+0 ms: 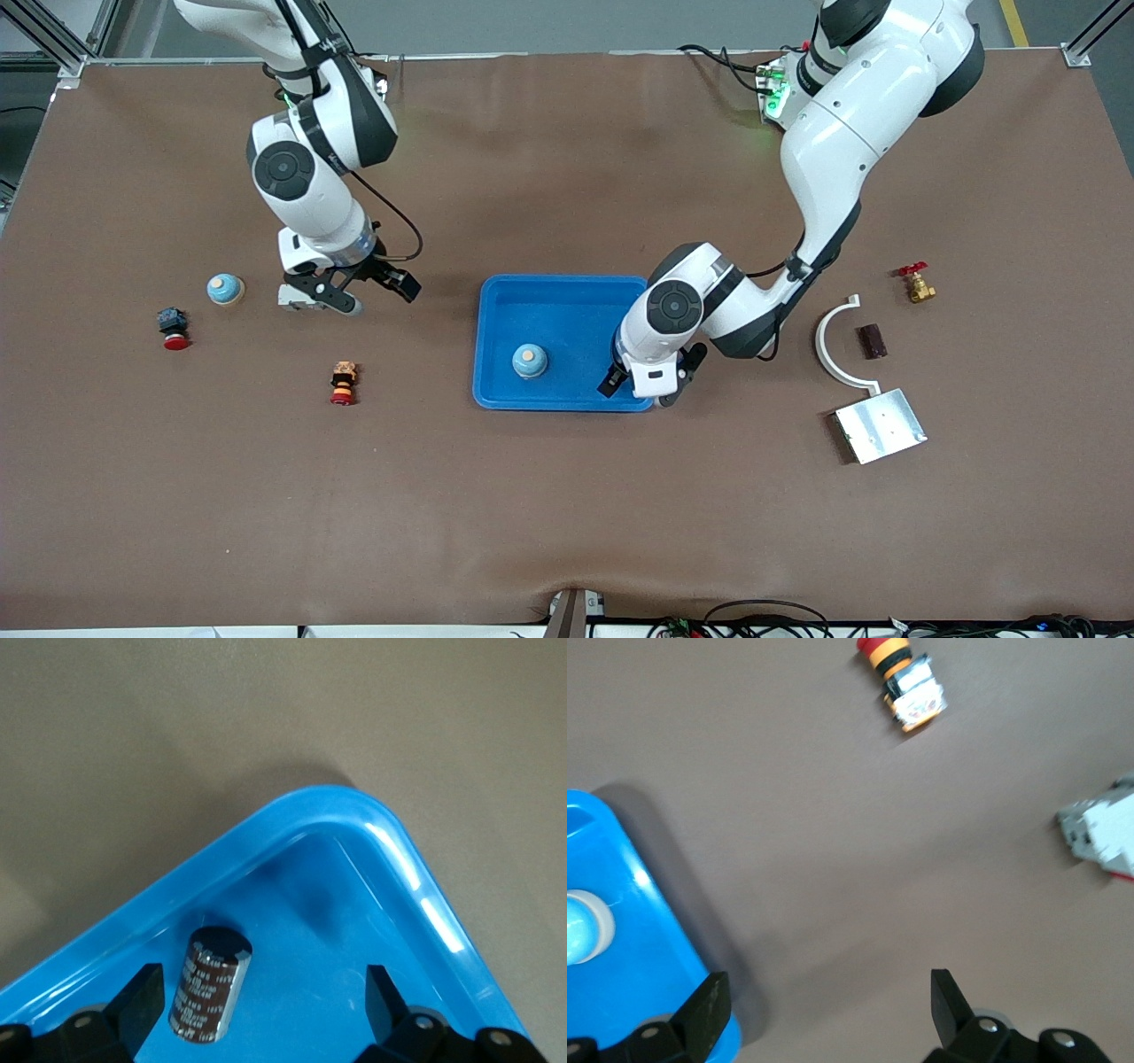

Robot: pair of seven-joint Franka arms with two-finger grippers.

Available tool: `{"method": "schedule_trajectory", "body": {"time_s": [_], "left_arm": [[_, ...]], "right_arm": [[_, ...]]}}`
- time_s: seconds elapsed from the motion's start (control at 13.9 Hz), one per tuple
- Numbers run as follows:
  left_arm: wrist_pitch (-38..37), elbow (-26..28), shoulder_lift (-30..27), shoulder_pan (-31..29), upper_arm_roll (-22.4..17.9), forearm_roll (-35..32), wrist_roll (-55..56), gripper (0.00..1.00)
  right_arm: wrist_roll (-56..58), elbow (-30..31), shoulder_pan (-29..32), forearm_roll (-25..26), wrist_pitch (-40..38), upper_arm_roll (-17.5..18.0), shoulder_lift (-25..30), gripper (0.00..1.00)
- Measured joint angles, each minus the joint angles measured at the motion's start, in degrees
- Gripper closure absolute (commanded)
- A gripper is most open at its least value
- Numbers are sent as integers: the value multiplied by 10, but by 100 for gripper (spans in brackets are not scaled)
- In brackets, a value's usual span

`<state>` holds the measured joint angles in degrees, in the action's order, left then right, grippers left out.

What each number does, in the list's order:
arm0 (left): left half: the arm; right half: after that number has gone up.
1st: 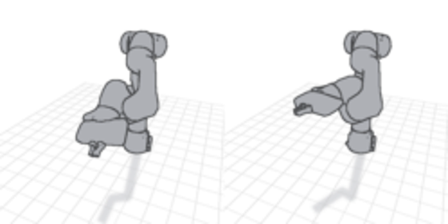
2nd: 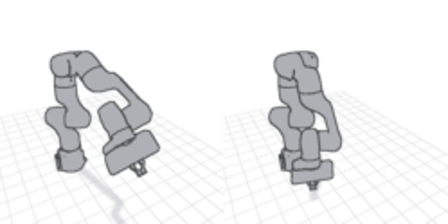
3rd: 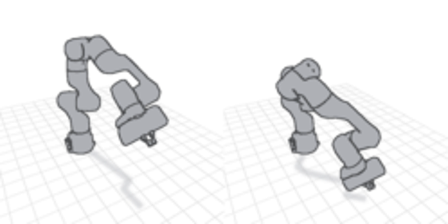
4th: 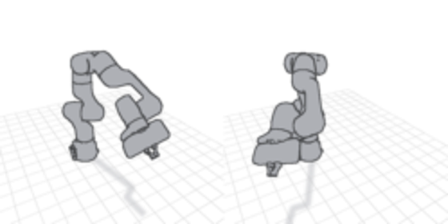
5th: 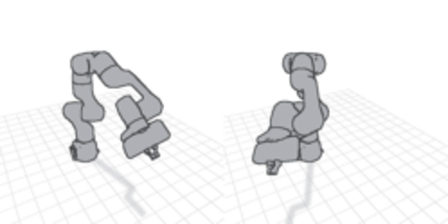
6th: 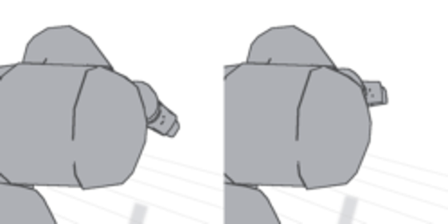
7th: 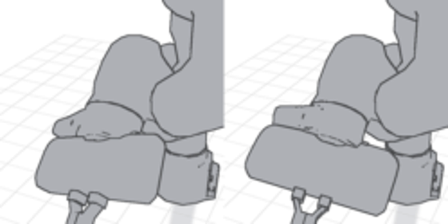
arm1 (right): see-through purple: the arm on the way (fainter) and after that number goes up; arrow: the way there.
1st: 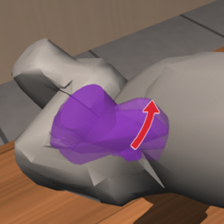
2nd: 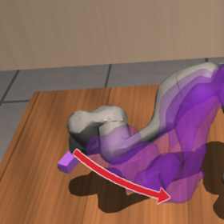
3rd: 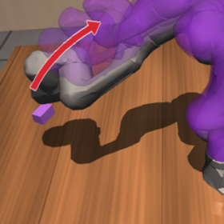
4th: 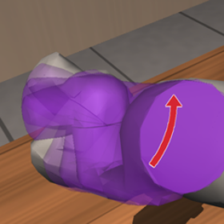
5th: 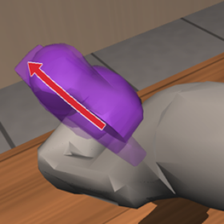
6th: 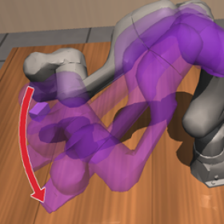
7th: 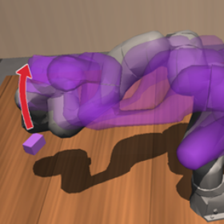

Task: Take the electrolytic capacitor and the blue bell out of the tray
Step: 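Grasp the second capacitor with the left gripper while the right gripper grasps the bell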

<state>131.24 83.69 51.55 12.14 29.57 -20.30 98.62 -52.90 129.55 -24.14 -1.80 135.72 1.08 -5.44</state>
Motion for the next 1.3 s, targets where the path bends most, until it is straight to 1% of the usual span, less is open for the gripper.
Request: {"method": "schedule_trajectory", "body": {"time_s": [0.29, 0.58, 1.01, 1.08, 1.22, 1.3], "left_arm": [[7, -1, 3, 8, -5, 0, 0, 0], [8, -2, 6, 13, -6, 0, 0, 0], [9, -3, 10, 13, -6, 0, 0, 0], [9, -3, 10, 13, -6, 0, 0, 3], [9, -3, 10, 13, -6, 0, 0, 34], [9, -4, 10, 13, -6, 0, 0, 47]], "right_arm": [[-96, -38, -54, -1, 0, 0, -26, 0], [-180, -87, -99, -1, 1, 0, -68, 0], [-252, -162, -138, -1, 2, 0, -138, 0], [-257, -170, -142, -1, 2, 0, -146, 0], [-270, -184, -149, -1, 2, 0, -160, 0], [-276, -190, -153, -1, 2, 0, -166, 0]]}}
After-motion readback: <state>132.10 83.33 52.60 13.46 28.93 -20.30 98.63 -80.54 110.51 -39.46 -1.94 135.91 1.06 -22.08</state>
